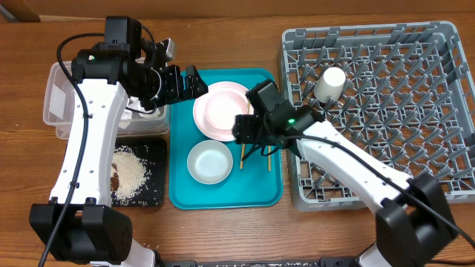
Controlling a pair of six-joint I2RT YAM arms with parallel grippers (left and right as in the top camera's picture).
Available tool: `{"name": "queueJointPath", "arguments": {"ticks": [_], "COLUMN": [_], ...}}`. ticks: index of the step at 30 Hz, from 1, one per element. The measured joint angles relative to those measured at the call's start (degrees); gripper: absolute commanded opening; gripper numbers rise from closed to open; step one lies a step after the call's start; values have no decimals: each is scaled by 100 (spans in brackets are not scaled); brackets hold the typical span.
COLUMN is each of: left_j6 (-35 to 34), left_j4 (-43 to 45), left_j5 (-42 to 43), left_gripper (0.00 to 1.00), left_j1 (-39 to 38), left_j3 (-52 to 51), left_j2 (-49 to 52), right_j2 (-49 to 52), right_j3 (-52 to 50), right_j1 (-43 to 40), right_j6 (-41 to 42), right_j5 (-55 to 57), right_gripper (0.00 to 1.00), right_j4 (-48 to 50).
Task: Sort waste into correct bins and load items into the dishwasher
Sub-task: 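Move the right gripper over the teal tray to the left wooden chopstick, then close the right gripper on the wooden chopstick and lift it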
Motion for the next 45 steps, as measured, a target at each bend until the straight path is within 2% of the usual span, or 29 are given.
{"name": "queueJointPath", "arguments": {"ticks": [5, 12, 27, 45], "left_j6": [0, 0, 0, 0], "left_j4": [-2, -2, -2, -2], "left_j5": [0, 0, 0, 0], "left_gripper": [100, 100, 100, 100], "left_j1": [0, 0, 0, 0], "left_j3": [0, 0, 0, 0], "left_j2": [0, 0, 0, 0], "right_j2": [343, 426, 557, 756], "right_j3": [-2, -13, -13, -13], "right_j1": [0, 7, 651, 660], "right_j6": [481, 706, 1019, 1056], "right_j5": [297, 564, 1464, 1867], "right_gripper": [32, 29, 31, 30], "right_j4": [4, 162, 293, 330]}}
